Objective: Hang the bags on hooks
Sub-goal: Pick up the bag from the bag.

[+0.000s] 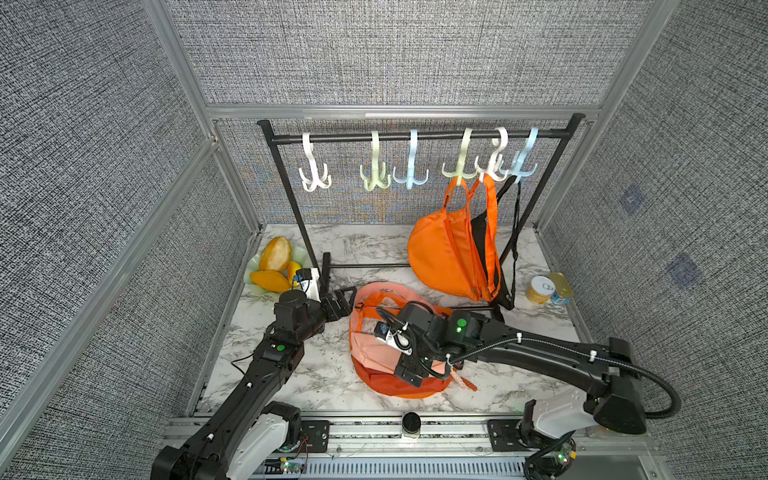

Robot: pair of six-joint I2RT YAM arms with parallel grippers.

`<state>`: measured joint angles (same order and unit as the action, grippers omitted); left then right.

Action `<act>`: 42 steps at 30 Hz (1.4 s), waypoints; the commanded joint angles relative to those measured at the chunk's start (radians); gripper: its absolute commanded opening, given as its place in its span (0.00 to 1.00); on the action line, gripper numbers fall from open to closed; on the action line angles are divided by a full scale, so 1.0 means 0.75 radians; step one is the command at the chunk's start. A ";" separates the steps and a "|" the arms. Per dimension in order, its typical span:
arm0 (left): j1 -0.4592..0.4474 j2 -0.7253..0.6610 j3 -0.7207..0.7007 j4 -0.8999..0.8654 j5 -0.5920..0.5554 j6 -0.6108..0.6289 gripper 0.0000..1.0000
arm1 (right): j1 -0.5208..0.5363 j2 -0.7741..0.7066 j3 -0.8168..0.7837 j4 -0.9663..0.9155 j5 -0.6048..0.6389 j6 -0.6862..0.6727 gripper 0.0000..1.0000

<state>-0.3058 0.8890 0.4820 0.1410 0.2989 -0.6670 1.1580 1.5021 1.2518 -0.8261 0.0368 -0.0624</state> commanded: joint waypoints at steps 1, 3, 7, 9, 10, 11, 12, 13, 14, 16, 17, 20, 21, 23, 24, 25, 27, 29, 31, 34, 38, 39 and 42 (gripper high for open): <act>0.007 -0.039 -0.011 0.067 0.037 -0.035 0.99 | 0.032 0.051 -0.012 -0.023 -0.044 0.037 0.96; 0.007 -0.081 -0.017 0.083 0.052 -0.037 0.99 | 0.034 0.090 -0.013 -0.019 -0.016 0.040 0.94; 0.006 -0.159 -0.018 0.084 0.056 -0.039 0.99 | 0.035 0.149 -0.005 0.002 0.064 0.046 0.90; 0.009 -0.186 -0.012 0.067 0.051 -0.037 0.99 | 0.035 0.180 0.006 0.007 0.120 0.052 0.78; 0.008 -0.196 -0.009 0.060 0.051 -0.035 0.99 | 0.035 0.185 0.011 0.005 0.135 0.056 0.68; 0.009 -0.207 -0.006 0.051 0.052 -0.033 0.99 | 0.035 0.188 0.016 0.005 0.143 0.055 0.55; 0.008 -0.217 -0.004 0.049 0.058 -0.031 0.99 | 0.037 0.187 0.018 0.013 0.143 0.057 0.45; 0.009 -0.227 -0.002 0.049 0.065 -0.031 0.99 | 0.036 0.181 0.016 0.024 0.143 0.060 0.35; 0.009 -0.238 -0.002 0.055 0.075 -0.032 0.99 | 0.036 0.175 0.014 0.037 0.141 0.066 0.23; 0.008 -0.258 0.005 0.061 0.091 -0.030 0.99 | 0.037 0.155 0.014 0.058 0.137 0.071 0.07; 0.007 -0.263 0.014 0.062 0.101 -0.024 0.99 | 0.037 0.140 0.012 0.064 0.137 0.073 0.02; 0.007 -0.265 0.054 0.045 0.123 -0.001 0.99 | 0.036 0.076 0.004 0.102 0.168 0.073 0.00; 0.007 -0.260 0.066 0.043 0.134 0.006 0.99 | 0.034 0.046 0.001 0.118 0.187 0.077 0.00; 0.007 -0.251 0.079 0.082 0.198 0.026 0.99 | 0.028 -0.030 -0.017 0.173 0.225 0.083 0.00; 0.007 -0.249 0.085 0.099 0.223 0.021 0.99 | 0.024 -0.066 -0.023 0.199 0.243 0.085 0.00; 0.007 -0.246 0.091 0.118 0.254 0.016 0.99 | 0.014 -0.108 -0.032 0.228 0.254 0.087 0.00; 0.007 -0.239 0.105 0.138 0.307 0.010 0.99 | -0.006 -0.188 -0.043 0.278 0.257 0.091 0.00; 0.005 -0.233 0.128 0.149 0.353 -0.013 0.99 | -0.028 -0.267 -0.051 0.332 0.256 0.090 0.00; 0.002 -0.233 0.141 0.177 0.391 -0.040 0.99 | -0.053 -0.334 -0.061 0.392 0.261 0.093 0.00; -0.027 -0.235 0.126 0.271 0.405 -0.100 0.99 | -0.096 -0.444 -0.106 0.537 0.272 0.106 0.00; -0.116 -0.183 0.118 0.364 0.395 -0.129 0.99 | -0.161 -0.595 -0.229 0.807 0.256 0.140 0.00; -0.144 -0.170 0.131 0.347 0.385 -0.110 0.99 | -0.179 -0.623 -0.240 0.841 0.245 0.152 0.00; -0.199 -0.157 0.155 0.324 0.353 -0.075 0.99 | -0.216 -0.677 -0.249 0.878 0.217 0.163 0.00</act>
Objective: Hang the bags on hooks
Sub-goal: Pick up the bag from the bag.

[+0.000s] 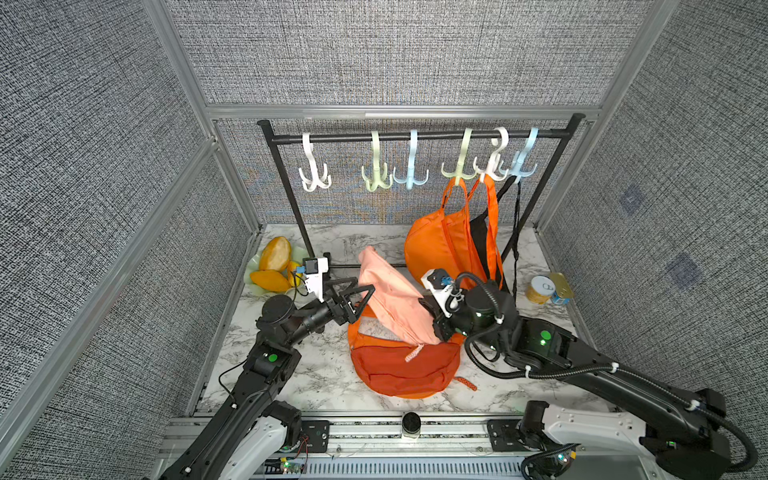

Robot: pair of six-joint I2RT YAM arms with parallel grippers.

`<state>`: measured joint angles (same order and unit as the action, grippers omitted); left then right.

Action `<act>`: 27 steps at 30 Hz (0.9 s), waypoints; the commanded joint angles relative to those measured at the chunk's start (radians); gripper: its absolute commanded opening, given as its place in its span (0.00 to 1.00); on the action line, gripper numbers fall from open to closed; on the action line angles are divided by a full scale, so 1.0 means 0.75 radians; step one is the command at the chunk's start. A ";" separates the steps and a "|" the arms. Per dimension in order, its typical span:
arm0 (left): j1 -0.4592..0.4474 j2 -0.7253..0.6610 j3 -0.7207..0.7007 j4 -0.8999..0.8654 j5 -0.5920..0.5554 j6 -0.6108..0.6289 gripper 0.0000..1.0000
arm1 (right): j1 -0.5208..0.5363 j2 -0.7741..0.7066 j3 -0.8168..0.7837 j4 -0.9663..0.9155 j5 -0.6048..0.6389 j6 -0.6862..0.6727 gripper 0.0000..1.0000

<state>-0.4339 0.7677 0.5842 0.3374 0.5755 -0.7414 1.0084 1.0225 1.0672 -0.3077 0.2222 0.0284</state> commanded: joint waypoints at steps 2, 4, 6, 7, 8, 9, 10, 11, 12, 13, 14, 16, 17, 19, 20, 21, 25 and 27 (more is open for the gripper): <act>-0.050 0.014 0.017 0.099 -0.016 0.011 0.99 | -0.027 -0.059 -0.009 0.200 -0.036 0.040 0.00; -0.076 0.039 0.007 0.163 -0.009 -0.020 0.99 | -0.034 -0.069 -0.014 0.212 -0.037 0.043 0.00; -0.111 0.080 -0.002 0.221 -0.012 -0.034 0.99 | -0.038 -0.063 -0.016 0.220 -0.049 0.046 0.00; -0.127 0.099 -0.002 0.235 -0.020 -0.032 0.99 | -0.038 -0.058 -0.017 0.225 -0.061 0.048 0.00; -0.142 0.127 -0.001 0.251 -0.030 -0.034 0.99 | -0.037 -0.051 -0.020 0.234 -0.075 0.050 0.00; -0.158 0.154 0.000 0.273 -0.033 -0.036 0.99 | -0.038 -0.042 -0.025 0.245 -0.087 0.053 0.00; -0.168 0.176 0.005 0.295 -0.035 -0.040 0.99 | -0.038 -0.031 -0.028 0.251 -0.092 0.056 0.00; -0.183 0.201 0.010 0.318 -0.037 -0.045 0.99 | -0.038 -0.022 -0.030 0.258 -0.099 0.059 0.00; -0.199 0.222 0.018 0.339 -0.039 -0.046 0.99 | -0.038 -0.011 -0.034 0.264 -0.100 0.064 0.00; -0.213 0.247 0.030 0.355 -0.041 -0.046 0.99 | -0.038 -0.003 -0.037 0.274 -0.100 0.065 0.00; -0.229 0.270 0.043 0.367 -0.045 -0.046 0.99 | -0.038 0.011 -0.044 0.288 -0.101 0.068 0.00; -0.261 0.318 0.070 0.378 -0.051 -0.043 0.99 | -0.031 0.037 -0.052 0.306 -0.100 0.074 0.00; -0.276 0.344 0.085 0.382 -0.056 -0.043 0.98 | -0.023 0.055 -0.055 0.315 -0.095 0.075 0.00; -0.298 0.389 0.106 0.400 -0.056 -0.044 0.96 | 0.008 0.096 -0.049 0.322 -0.056 0.056 0.00; -0.310 0.408 0.116 0.405 -0.057 -0.044 0.95 | 0.029 0.119 -0.042 0.320 -0.020 0.044 0.00; -0.321 0.425 0.123 0.410 -0.061 -0.044 0.93 | 0.046 0.140 -0.035 0.319 0.012 0.033 0.00; -0.363 0.471 0.159 0.386 -0.077 -0.015 0.85 | 0.065 0.179 -0.034 0.337 0.034 0.017 0.00; -0.378 0.488 0.181 0.342 -0.086 0.007 0.75 | 0.065 0.176 -0.044 0.357 0.044 0.012 0.00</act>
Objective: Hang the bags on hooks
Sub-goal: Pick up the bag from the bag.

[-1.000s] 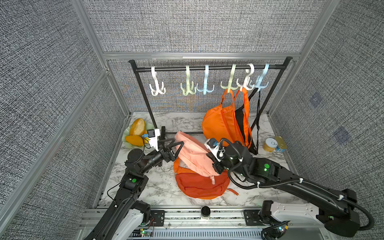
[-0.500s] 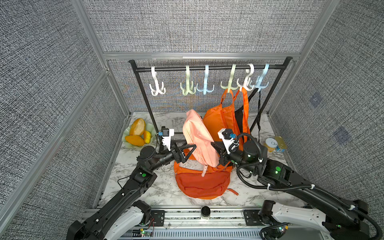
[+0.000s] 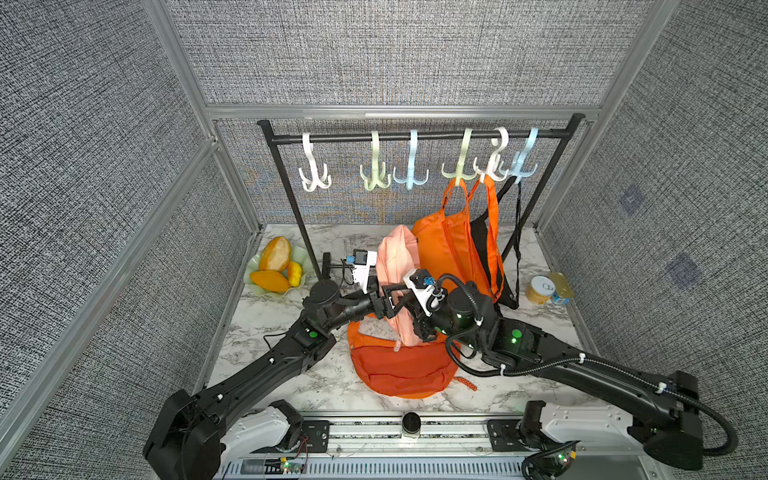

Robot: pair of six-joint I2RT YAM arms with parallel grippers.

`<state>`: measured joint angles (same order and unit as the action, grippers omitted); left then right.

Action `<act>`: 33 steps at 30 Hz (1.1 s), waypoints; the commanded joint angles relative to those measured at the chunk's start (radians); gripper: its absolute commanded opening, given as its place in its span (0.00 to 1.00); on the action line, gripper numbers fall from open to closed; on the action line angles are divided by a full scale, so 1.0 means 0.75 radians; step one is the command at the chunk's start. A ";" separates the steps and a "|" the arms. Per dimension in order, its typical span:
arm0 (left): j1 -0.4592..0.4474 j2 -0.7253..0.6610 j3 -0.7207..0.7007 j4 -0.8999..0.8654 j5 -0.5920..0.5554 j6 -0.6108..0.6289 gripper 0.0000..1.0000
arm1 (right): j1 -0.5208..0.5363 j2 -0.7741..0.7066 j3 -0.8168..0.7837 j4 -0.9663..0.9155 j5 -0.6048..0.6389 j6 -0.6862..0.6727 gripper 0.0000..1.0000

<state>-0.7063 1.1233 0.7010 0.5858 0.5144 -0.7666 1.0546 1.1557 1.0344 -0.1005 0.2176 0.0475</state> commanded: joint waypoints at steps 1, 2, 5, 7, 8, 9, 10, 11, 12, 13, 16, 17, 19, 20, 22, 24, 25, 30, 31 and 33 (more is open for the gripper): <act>-0.019 0.018 0.035 -0.010 -0.010 0.047 0.70 | 0.003 -0.005 -0.005 0.086 0.053 -0.018 0.01; -0.023 0.020 0.046 -0.037 -0.018 0.057 0.64 | 0.003 -0.008 -0.007 0.090 0.060 -0.021 0.02; -0.030 0.013 0.069 -0.108 -0.046 0.089 0.45 | 0.003 -0.015 -0.012 0.080 0.087 -0.032 0.05; -0.031 0.004 0.086 -0.173 -0.072 0.114 0.33 | 0.003 -0.022 -0.017 0.077 0.105 -0.035 0.06; -0.030 -0.004 0.093 -0.207 -0.085 0.130 0.27 | 0.003 -0.030 -0.022 0.077 0.112 -0.038 0.08; -0.030 -0.008 0.097 -0.230 -0.090 0.144 0.23 | 0.003 -0.036 -0.026 0.077 0.117 -0.040 0.10; -0.031 -0.014 0.103 -0.259 -0.095 0.163 0.19 | 0.003 -0.048 -0.032 0.079 0.122 -0.044 0.12; -0.030 -0.023 0.109 -0.292 -0.097 0.182 0.16 | 0.003 -0.064 -0.039 0.080 0.123 -0.050 0.15; -0.030 -0.030 0.117 -0.328 -0.099 0.201 0.13 | 0.003 -0.082 -0.048 0.082 0.130 -0.056 0.20; -0.031 -0.040 0.126 -0.366 -0.099 0.219 0.10 | 0.003 -0.109 -0.063 0.086 0.151 -0.061 0.31; -0.030 -0.076 0.135 -0.429 -0.082 0.261 0.03 | 0.001 -0.217 -0.129 0.110 0.244 -0.094 0.67; -0.031 -0.087 0.136 -0.448 -0.071 0.277 0.01 | -0.004 -0.263 -0.167 0.119 0.275 -0.105 0.72; -0.030 -0.114 0.142 -0.485 -0.060 0.304 0.00 | -0.037 -0.343 -0.209 0.104 0.298 -0.103 0.76; -0.030 -0.126 0.147 -0.511 -0.060 0.320 0.00 | -0.070 -0.377 -0.220 0.083 0.299 -0.088 0.77; -0.029 -0.144 0.158 -0.543 -0.056 0.342 0.00 | -0.147 -0.424 -0.231 0.034 0.307 -0.039 0.80; -0.028 -0.160 0.164 -0.555 -0.047 0.351 0.00 | -0.244 -0.444 -0.241 -0.021 0.294 0.023 0.82; -0.029 -0.167 0.166 -0.552 -0.042 0.351 0.00 | -0.294 -0.449 -0.245 -0.045 0.275 0.056 0.83; -0.028 -0.188 0.171 -0.551 -0.032 0.347 0.00 | -0.473 -0.436 -0.318 -0.051 0.056 0.145 0.86; -0.029 -0.191 0.170 -0.551 -0.031 0.345 0.00 | -0.493 -0.428 -0.344 -0.030 0.003 0.147 0.87; -0.029 -0.199 0.168 -0.545 -0.030 0.339 0.00 | -0.517 -0.407 -0.386 0.010 -0.074 0.148 0.88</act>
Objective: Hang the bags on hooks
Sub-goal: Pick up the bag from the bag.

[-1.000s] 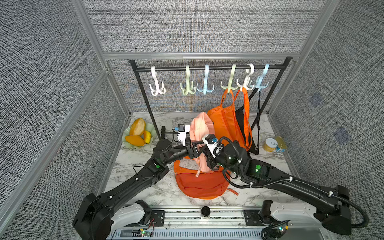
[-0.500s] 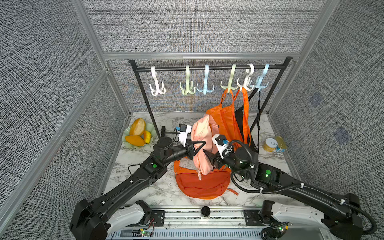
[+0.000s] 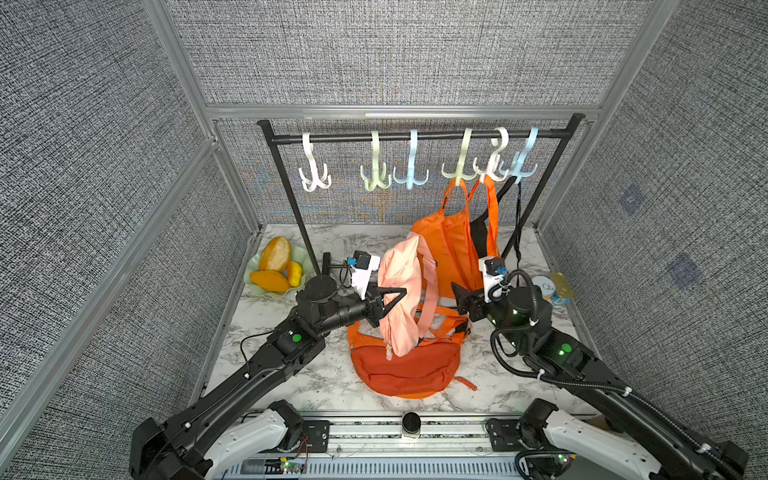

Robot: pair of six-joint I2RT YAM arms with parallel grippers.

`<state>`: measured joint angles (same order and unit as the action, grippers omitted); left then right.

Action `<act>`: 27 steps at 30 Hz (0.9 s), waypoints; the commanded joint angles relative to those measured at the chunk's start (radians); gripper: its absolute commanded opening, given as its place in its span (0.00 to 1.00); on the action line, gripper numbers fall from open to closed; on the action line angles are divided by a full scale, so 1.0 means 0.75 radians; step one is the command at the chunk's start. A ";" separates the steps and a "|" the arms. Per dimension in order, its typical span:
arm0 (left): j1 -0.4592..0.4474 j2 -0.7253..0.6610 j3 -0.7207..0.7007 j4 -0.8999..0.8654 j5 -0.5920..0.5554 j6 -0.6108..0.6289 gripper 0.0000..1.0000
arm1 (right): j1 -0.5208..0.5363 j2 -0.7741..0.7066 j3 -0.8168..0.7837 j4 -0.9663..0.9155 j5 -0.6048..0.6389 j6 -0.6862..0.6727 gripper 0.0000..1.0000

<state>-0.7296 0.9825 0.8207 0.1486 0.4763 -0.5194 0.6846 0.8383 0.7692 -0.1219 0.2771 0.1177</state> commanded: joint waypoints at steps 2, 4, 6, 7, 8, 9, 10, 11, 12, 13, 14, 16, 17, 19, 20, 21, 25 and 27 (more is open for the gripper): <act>0.003 -0.017 0.004 0.046 0.022 0.005 0.00 | -0.041 0.045 -0.090 0.104 -0.228 0.046 0.88; 0.002 -0.027 0.002 0.050 0.024 0.000 0.00 | -0.047 0.067 -0.153 0.186 -0.266 0.041 0.87; 0.002 -0.034 -0.002 0.050 0.024 0.001 0.00 | -0.057 0.093 -0.216 0.275 -0.278 0.043 0.88; 0.002 -0.039 -0.002 0.048 0.024 0.001 0.00 | -0.068 0.110 -0.242 0.318 -0.296 0.044 0.89; 0.002 -0.040 -0.004 0.049 0.025 0.000 0.00 | -0.082 0.131 -0.264 0.361 -0.331 0.041 0.89; 0.002 -0.042 -0.004 0.051 0.026 -0.001 0.00 | -0.090 0.150 -0.274 0.391 -0.366 0.036 0.89; 0.003 -0.046 -0.005 0.049 0.026 -0.001 0.00 | -0.095 0.172 -0.278 0.417 -0.396 0.023 0.89; 0.002 -0.047 -0.004 0.047 0.026 0.001 0.00 | -0.095 0.190 -0.282 0.446 -0.414 0.008 0.89; 0.002 -0.051 -0.004 0.044 0.026 0.001 0.00 | -0.097 0.205 -0.289 0.477 -0.412 -0.004 0.89; 0.003 -0.053 -0.006 0.045 0.026 0.001 0.00 | -0.100 0.220 -0.298 0.519 -0.398 -0.015 0.89; 0.002 -0.059 -0.007 0.048 0.027 -0.001 0.00 | -0.112 0.239 -0.301 0.545 -0.396 -0.025 0.89; 0.002 -0.065 -0.010 0.053 0.027 -0.002 0.00 | -0.143 0.283 -0.291 0.575 -0.454 -0.034 0.88; 0.002 -0.069 -0.009 0.055 0.028 -0.005 0.00 | -0.157 0.310 -0.285 0.590 -0.490 -0.030 0.87; 0.003 -0.075 -0.014 0.059 0.030 -0.007 0.00 | -0.166 0.367 -0.269 0.622 -0.522 -0.032 0.85; 0.002 -0.077 -0.016 0.063 0.033 -0.009 0.00 | -0.170 0.400 -0.259 0.635 -0.526 -0.039 0.84; 0.003 -0.080 -0.016 0.065 0.035 -0.011 0.00 | -0.174 0.428 -0.247 0.643 -0.533 -0.044 0.84; 0.002 -0.092 -0.018 0.062 0.040 -0.011 0.00 | -0.188 0.538 -0.181 0.665 -0.608 -0.045 0.79; 0.002 -0.101 -0.021 0.057 0.034 -0.009 0.00 | -0.189 0.583 -0.157 0.679 -0.637 -0.043 0.71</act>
<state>-0.7296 0.9154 0.8059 0.1490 0.4969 -0.5243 0.5426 1.2495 0.6323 0.3305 -0.1425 0.0860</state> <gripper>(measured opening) 0.112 0.738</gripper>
